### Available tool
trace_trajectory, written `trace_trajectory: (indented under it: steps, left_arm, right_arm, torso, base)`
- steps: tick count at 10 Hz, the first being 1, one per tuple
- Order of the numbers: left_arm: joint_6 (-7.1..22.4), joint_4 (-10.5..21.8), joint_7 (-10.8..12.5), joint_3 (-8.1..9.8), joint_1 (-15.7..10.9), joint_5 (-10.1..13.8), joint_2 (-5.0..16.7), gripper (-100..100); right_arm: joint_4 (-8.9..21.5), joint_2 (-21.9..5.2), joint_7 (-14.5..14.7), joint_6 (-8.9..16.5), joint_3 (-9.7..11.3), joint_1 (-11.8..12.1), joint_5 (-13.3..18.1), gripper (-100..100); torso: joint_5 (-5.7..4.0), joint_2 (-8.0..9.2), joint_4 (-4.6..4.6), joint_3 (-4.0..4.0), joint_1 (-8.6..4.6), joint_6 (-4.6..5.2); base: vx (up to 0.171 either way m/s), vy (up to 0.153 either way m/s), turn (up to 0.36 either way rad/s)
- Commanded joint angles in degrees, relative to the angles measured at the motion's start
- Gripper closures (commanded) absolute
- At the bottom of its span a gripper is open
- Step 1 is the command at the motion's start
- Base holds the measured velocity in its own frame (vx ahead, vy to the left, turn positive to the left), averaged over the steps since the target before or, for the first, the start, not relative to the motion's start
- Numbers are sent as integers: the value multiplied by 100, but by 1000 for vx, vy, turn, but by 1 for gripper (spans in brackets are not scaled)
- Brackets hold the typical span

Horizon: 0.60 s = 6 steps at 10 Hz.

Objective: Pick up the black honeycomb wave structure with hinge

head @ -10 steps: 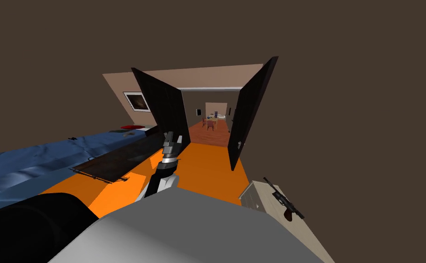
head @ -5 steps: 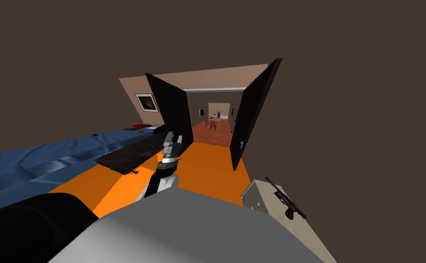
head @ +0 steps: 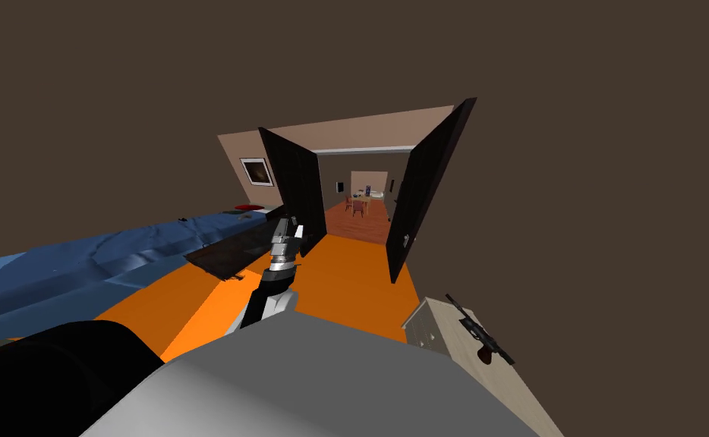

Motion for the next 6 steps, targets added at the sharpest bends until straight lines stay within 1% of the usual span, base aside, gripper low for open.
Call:
trace_trajectory:
  steps: [1, 2, 3, 4, 5, 6]
  left_arm:
    - [0, 0, 0, 0, 0, 0, 0, 0]
    - [0, 0, 0, 0, -1, 0, 0, 0]
    - [0, 0, 0, 0, 0, 0, 0, 0]
    - [0, 0, 0, 0, 0, 0, 0, 0]
    - [0, 0, 0, 0, 0, 0, 0, 0]
    - [0, 0, 0, 0, 0, 0, 0, 0]
  right_arm:
    - [155, 19, -286, 15, 58, -153, 215, -100]
    - [155, 19, -386, 15, 58, -153, 215, -100]
    - [326, 55, -565, 5, 88, -298, 407, -100]
    - [326, 55, -661, 5, 88, -298, 407, -100]
    - [496, 90, -853, -6, 117, -443, 599, -100]
    - [496, 90, -936, -6, 117, -443, 599, -100]
  torso:
    - [0, 0, 0, 0, 0, 0]
    - [0, 3, 1, 1, 1, -3]
    - [0, -2, 0, -1, -2, 1]
    - [-1, 4, 1, 2, -2, -1]
    - [-1, 1, 0, 1, -3, 1]
    - [-1, 3, 1, 2, -4, -2]
  base:
    - [-83, 19, 144]
    - [-61, 11, 65]
    - [-87, 11, 91]
    - [-72, 9, 86]
    - [-81, 9, 146]
    - [-67, 8, 75]
